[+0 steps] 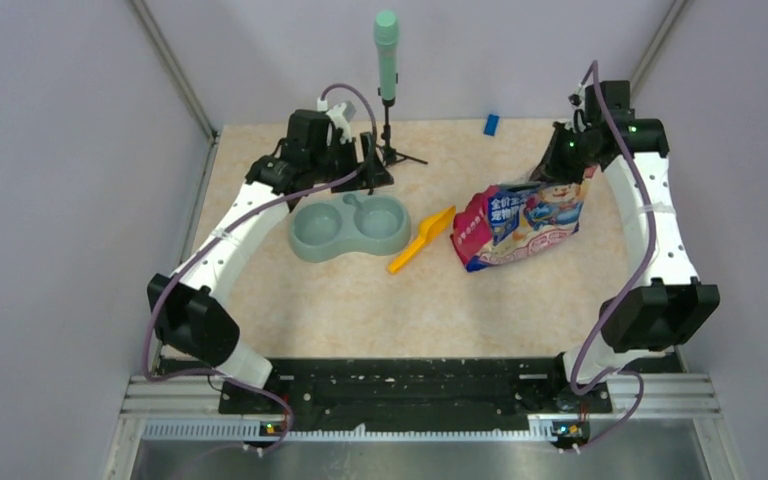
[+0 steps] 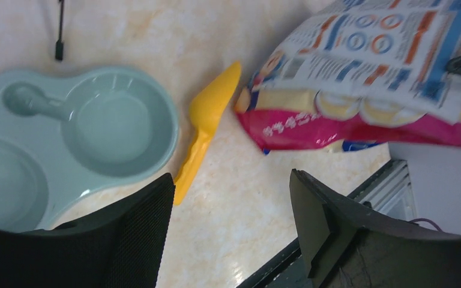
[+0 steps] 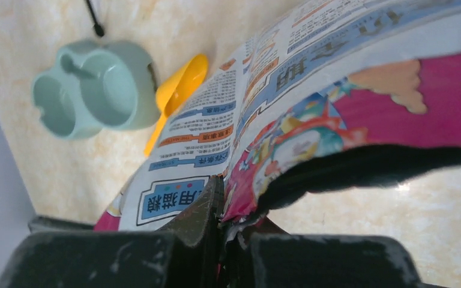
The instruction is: Serve the pet food
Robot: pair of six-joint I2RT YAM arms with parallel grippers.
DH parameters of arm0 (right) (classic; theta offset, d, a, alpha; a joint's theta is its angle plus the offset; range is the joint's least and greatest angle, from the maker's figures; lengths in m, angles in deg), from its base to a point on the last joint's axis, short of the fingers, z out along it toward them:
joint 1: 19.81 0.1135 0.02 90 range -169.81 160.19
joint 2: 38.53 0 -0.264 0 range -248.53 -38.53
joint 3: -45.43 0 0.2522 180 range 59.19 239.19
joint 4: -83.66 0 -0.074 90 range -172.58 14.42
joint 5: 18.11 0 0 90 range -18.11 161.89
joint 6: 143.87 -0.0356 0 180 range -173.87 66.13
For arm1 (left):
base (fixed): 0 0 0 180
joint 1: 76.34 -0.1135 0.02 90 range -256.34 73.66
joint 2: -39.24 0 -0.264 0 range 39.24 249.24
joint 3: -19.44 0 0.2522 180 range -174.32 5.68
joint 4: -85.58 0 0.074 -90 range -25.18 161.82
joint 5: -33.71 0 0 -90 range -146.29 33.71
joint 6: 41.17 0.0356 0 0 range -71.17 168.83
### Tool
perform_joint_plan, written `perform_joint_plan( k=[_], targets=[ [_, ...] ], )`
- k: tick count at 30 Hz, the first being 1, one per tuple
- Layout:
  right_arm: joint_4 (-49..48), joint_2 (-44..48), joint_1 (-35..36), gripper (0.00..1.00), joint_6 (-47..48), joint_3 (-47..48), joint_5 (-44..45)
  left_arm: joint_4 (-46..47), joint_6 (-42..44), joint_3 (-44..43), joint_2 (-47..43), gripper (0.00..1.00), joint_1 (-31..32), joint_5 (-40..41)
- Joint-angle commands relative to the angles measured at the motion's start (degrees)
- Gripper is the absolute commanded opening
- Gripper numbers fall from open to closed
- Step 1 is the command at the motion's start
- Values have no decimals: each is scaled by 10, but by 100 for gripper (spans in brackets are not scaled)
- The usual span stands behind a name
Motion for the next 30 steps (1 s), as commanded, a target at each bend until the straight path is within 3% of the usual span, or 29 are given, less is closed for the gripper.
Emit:
perform_joint_plan(
  k=[1, 4, 9, 11, 12, 13, 15, 18, 22, 30],
  targets=[
    [-120, 120, 0, 0, 74, 49, -194, 22, -29, -88, 24, 74, 13, -39],
    [-129, 139, 14, 0, 94, 16, -276, 27, -57, -135, 51, 72, 17, -73],
    [-88, 131, 53, 0, 129, 8, -215, 26, -69, -189, 91, 71, 42, -90],
    [-62, 119, 53, 55, 122, 16, -166, 26, -73, -202, 106, 70, 54, -93],
    [-52, 115, 53, 71, 119, 21, -144, 26, -75, -209, 112, 70, 61, -93],
    [-44, 113, 52, 80, 113, 25, -117, 26, -77, -216, 121, 70, 67, -93],
    [-39, 116, 52, 86, 100, 34, -67, 29, -79, -225, 129, 70, 83, -88],
    [-37, 126, 50, 88, 75, 48, -18, 36, -76, -236, 144, 69, 101, -82],
    [-23, 142, 46, 78, 16, 54, 24, 12, -50, -280, 163, 67, 128, -75],
    [-69, 181, 48, 64, -74, -54, -33, -29, -1, -337, 181, 64, 169, -77]
  ],
)
